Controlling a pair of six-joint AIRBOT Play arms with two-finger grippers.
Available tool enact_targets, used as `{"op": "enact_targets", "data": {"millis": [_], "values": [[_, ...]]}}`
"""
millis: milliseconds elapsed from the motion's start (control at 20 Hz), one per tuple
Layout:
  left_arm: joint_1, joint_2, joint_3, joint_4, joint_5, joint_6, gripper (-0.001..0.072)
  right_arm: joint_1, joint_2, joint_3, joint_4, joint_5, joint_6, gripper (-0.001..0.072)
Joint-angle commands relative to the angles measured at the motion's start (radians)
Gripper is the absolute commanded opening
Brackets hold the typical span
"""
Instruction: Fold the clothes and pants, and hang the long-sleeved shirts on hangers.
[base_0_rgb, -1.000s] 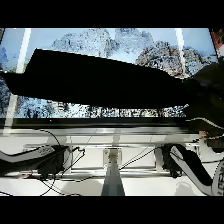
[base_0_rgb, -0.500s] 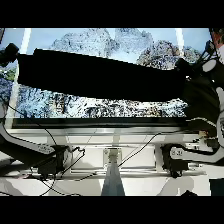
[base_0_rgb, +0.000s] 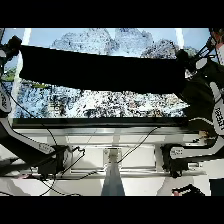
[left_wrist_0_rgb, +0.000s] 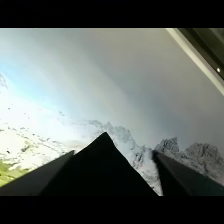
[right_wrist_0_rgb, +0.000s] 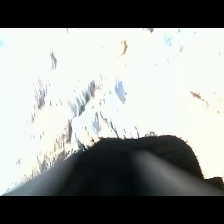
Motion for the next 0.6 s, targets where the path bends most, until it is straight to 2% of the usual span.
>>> {"op": "enact_targets", "data": {"millis": [0, 150, 250, 400, 450, 500, 550], "values": [[-0.020, 0.000, 0.003, -0.005, 0.010, -0.006, 0.0720, 0.006, -0.004, 0.002, -0.003, -0.047, 0.005, 0.0699], [-0.007, 0.032, 0.003, -0.001, -0.113, 0.002, 0.0718, 0.008, -0.003, 0.002, -0.002, 0.011, 0.005, 0.0697], [0.032, 0.067, 0.003, 0.003, -0.243, 0.001, 0.0711, 0.008, 0.001, 0.002, -0.002, 0.069, -0.005, 0.0689], [0.125, 0.124, 0.003, 0.055, -0.473, -0.003, 0.0698, 0.008, 0.019, 0.002, -0.003, 0.148, -0.151, 0.0688], [0.162, 0.144, 0.002, 0.085, -0.557, -0.014, 0.0644, 0.008, 0.027, 0.002, -0.002, 0.174, -0.199, 0.0689], [0.195, 0.163, -0.003, 0.114, -0.626, -0.023, 0.0551, 0.008, 0.035, 0.002, -0.002, 0.193, -0.229, 0.0689], [0.224, 0.185, -0.018, 0.138, -0.674, -0.023, 0.0543, 0.008, 0.043, 0.002, -0.002, 0.208, -0.250, 0.0689]]}}
